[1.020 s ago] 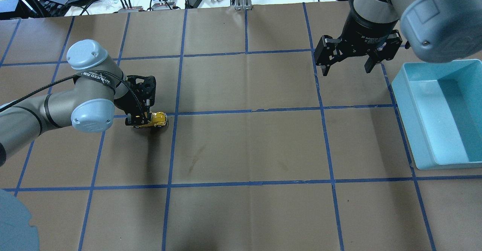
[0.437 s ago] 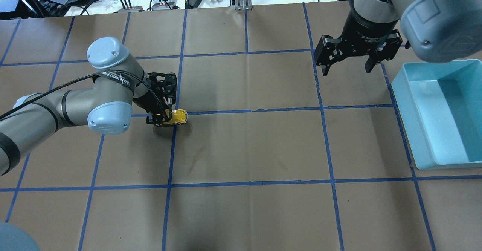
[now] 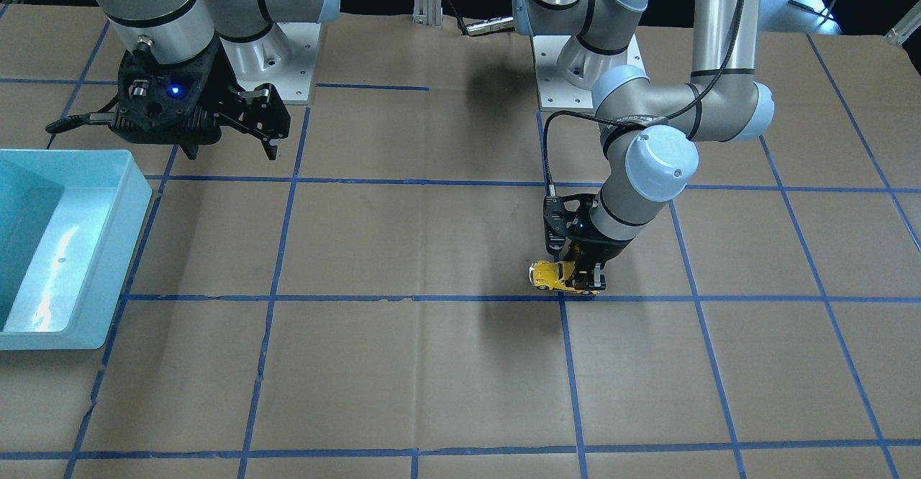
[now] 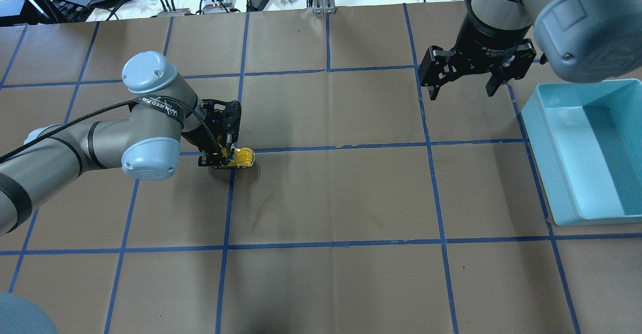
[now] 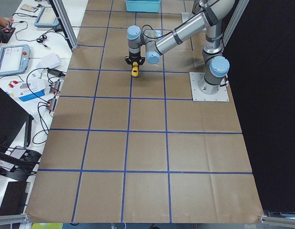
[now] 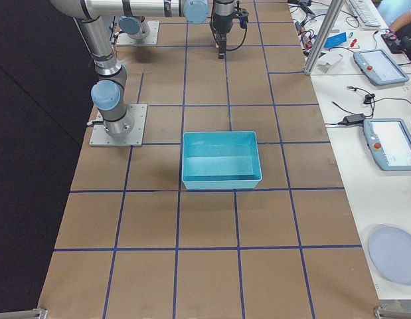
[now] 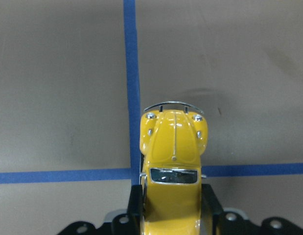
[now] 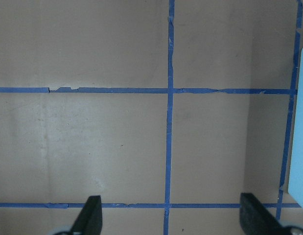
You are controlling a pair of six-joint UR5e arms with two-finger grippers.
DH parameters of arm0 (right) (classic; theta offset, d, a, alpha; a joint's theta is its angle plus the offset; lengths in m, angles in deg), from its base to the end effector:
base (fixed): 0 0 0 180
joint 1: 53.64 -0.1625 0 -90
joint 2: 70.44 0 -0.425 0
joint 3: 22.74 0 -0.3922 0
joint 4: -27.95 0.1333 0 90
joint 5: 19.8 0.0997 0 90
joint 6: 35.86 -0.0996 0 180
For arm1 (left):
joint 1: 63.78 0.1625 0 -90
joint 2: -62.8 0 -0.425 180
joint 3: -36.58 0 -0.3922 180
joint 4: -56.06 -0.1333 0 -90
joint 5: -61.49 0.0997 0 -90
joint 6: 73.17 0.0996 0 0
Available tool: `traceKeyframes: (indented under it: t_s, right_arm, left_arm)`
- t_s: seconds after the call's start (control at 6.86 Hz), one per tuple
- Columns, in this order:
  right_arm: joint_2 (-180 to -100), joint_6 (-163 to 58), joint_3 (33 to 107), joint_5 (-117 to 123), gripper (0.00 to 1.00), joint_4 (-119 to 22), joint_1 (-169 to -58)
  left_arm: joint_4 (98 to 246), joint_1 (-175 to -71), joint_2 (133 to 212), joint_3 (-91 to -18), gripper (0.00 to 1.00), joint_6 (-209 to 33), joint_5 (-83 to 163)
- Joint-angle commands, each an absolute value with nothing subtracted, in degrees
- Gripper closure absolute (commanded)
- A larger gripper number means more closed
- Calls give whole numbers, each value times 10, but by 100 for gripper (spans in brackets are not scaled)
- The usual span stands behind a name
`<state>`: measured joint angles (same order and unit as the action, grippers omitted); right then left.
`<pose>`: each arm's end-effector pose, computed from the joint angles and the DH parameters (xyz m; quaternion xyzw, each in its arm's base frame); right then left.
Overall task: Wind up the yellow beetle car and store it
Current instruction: 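Slide the held car forward along the table with the left gripper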
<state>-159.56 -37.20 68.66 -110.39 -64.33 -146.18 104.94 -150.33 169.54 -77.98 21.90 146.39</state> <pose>0.1542 -0.4918 0.4723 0.0105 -0.9999 0.0002 0.0051 -0.1108 -0.5241 0.2111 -0.7163 -0.6964 0.0327 0.0302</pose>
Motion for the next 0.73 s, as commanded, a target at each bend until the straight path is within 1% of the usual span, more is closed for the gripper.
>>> traceKeyframes:
  t_s: [0.0, 0.15, 0.58]
  right_arm:
    - [-1596, -371, 686, -1104, 0, -643, -1463]
    - [-1596, -371, 686, -1105, 0, -643, -1466]
    - [-1596, -380, 676, -1104, 0, -645, -1468]
  left_arm:
    - [1050, -1480, 1696, -783, 78, 221, 1453]
    - [1055, -1463, 1696, -784, 78, 219, 1415]
    - [1057, -1460, 1696, -785, 78, 225, 1414]
